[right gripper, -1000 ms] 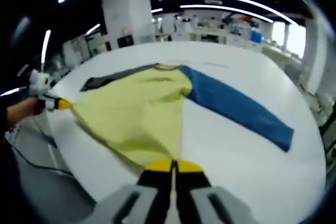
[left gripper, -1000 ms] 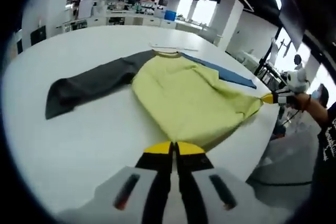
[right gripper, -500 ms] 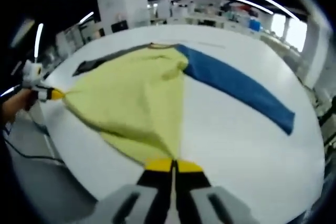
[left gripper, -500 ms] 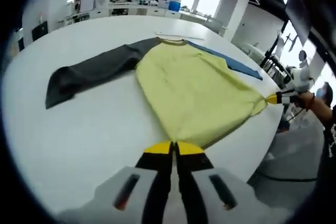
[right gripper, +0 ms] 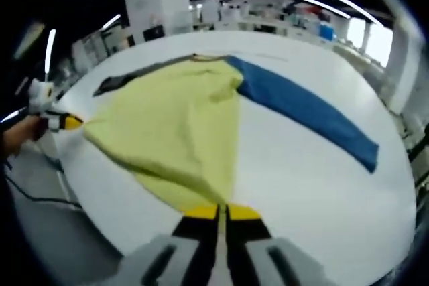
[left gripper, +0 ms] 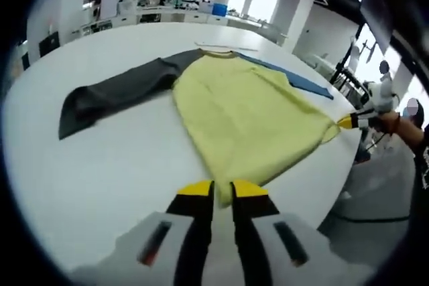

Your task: Fold the garment on the visible template until the final outline fits inside the template.

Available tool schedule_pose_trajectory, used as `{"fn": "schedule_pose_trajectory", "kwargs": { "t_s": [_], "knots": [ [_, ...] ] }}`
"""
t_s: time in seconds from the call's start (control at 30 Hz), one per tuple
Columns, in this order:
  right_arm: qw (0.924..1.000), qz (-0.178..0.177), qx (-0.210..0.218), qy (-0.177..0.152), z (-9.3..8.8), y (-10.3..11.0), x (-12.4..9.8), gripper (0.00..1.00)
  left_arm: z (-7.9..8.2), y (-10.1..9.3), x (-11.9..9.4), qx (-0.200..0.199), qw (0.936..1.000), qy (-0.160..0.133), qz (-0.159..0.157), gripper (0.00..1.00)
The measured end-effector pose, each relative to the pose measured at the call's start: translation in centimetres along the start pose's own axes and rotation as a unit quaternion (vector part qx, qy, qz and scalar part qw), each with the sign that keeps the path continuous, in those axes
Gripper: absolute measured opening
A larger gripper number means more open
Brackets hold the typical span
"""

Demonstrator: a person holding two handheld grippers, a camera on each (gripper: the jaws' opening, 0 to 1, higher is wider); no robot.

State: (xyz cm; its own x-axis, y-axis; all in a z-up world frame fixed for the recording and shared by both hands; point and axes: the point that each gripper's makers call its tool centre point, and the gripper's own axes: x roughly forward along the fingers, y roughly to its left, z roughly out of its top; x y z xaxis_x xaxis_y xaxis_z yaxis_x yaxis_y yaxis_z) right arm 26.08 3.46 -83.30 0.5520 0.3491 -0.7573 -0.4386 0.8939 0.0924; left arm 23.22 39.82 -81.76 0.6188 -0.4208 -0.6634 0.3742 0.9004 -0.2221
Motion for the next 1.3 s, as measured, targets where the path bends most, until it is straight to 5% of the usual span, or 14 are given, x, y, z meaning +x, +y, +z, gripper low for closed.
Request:
{"fn": "schedule_pose_trajectory", "kwargs": {
  "t_s": [0.2,0.43,0.77,0.9,1.3],
  "knots": [
    [0.9998,0.015,-0.001,-0.015,1.0,0.5,-0.5,0.25,-0.3,-1.1,-0.3,0.057,0.9981,-0.002,-0.023,0.22],
    [0.9992,0.037,0.006,-0.016,1.0,1.5,-0.2,0.36,-1.5,-0.3,0.2,0.110,0.9936,0.017,-0.018,0.20],
    [0.9994,0.019,0.026,0.009,-0.8,0.9,-0.4,0.30,-1.8,-0.4,1.4,0.150,0.9884,0.015,-0.021,0.08],
    [0.9993,0.013,0.032,0.013,-1.3,0.9,-0.5,0.29,-1.2,-0.4,1.4,0.155,0.9878,0.005,-0.020,0.00],
    [0.9991,0.008,0.039,0.012,-1.5,0.7,-0.6,0.27,3.4,-1.9,1.3,0.148,0.9877,-0.037,-0.036,0.00]
  ]
}}
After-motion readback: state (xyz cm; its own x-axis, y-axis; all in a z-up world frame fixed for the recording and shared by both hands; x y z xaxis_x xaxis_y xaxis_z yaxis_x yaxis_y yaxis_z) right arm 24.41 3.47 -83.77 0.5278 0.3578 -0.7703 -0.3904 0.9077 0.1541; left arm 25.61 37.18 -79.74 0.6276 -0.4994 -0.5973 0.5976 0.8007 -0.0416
